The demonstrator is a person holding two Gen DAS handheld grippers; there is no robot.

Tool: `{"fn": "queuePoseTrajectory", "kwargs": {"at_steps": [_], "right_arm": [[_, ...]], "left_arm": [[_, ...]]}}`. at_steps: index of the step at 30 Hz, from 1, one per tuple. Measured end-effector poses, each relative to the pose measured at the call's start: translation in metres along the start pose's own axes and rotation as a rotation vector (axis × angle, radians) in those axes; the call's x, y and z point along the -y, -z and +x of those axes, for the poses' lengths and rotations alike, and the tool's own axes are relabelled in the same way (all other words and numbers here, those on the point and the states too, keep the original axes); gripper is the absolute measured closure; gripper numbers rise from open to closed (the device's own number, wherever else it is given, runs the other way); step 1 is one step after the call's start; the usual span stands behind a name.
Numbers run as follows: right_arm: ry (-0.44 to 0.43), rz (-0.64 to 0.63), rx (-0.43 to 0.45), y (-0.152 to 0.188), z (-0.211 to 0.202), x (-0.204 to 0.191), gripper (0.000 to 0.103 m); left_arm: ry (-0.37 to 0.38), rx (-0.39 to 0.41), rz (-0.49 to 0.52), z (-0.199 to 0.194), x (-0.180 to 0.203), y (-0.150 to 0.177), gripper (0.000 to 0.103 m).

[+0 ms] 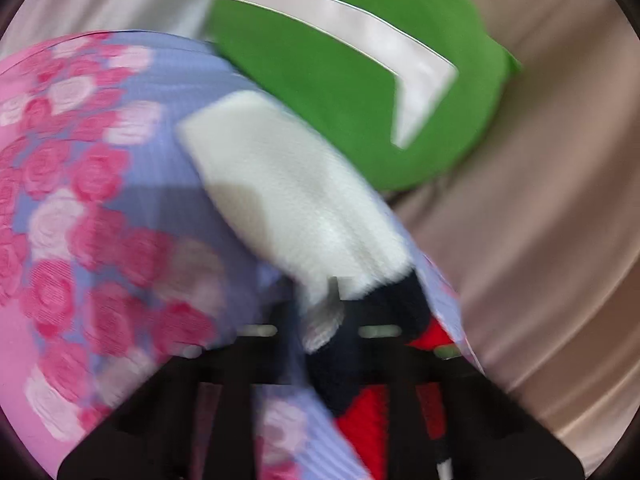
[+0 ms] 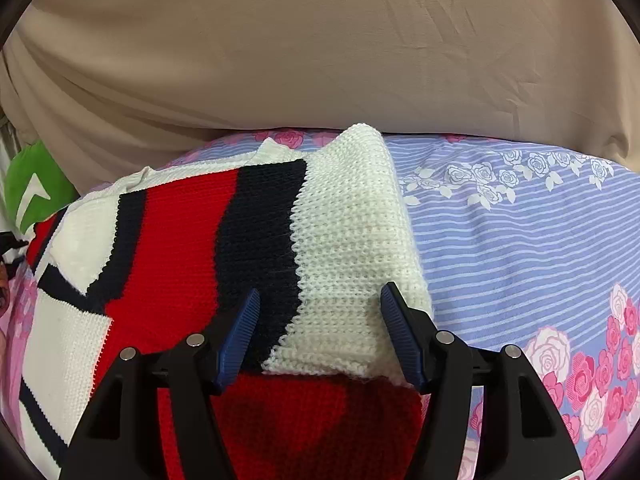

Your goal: Fold small clothes

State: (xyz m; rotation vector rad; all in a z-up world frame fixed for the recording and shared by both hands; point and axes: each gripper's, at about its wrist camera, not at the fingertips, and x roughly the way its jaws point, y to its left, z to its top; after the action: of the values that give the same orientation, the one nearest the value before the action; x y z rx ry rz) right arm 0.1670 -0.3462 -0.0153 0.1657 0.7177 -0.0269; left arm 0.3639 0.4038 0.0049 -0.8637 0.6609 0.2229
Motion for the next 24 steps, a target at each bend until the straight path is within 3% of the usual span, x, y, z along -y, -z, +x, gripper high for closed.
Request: {"fn": "queuePoseTrajectory", "kwargs": {"at_steps": [1, 4, 7, 10, 13, 15, 16, 18, 20, 24], "right_arm": [[-0.001, 0.002, 0.0, 0.0, 0.0, 0.0, 0.042], [0.0, 0.002, 0.001, 0.0, 0.001, 0.0, 0.042], [0.0, 0.002, 0.002, 0.0, 0.001, 0.0, 0.042], [-0.005, 0.006, 0.003, 0.0, 0.001, 0.001, 0.042], [-0.02, 0.016, 0.005, 0.0, 0.002, 0.002, 0.041], [-0.033, 0.026, 0.008, 0.0, 0.001, 0.004, 0.041], [-0.041, 0.032, 0.01, 0.0, 0.001, 0.005, 0.041], [-0.055, 0.041, 0.015, 0.0, -0.001, 0.007, 0.039], [-0.071, 0.049, 0.029, 0.0, -0.003, 0.009, 0.037], [-0.065, 0.056, 0.065, 0.001, -0.011, 0.01, 0.034]], "left_arm": [[0.008, 0.03, 0.039, -0.008, 0.016, 0.005, 0.096], [0.043, 0.129, 0.281, -0.052, 0.095, 0.037, 0.096], [0.188, 0.163, 0.516, -0.101, 0.184, 0.1, 0.096], [0.332, 0.085, 0.734, -0.123, 0.27, 0.194, 0.096], [0.381, -0.052, 0.887, -0.11, 0.314, 0.287, 0.091], [0.382, -0.16, 0.96, -0.088, 0.323, 0.356, 0.067], [0.371, -0.204, 0.979, -0.076, 0.321, 0.381, 0.048], [0.342, -0.281, 0.993, -0.055, 0.309, 0.418, 0.046], [0.322, -0.326, 0.972, -0.053, 0.292, 0.433, 0.046], [0.347, -0.301, 0.785, -0.064, 0.243, 0.386, 0.047]]}}
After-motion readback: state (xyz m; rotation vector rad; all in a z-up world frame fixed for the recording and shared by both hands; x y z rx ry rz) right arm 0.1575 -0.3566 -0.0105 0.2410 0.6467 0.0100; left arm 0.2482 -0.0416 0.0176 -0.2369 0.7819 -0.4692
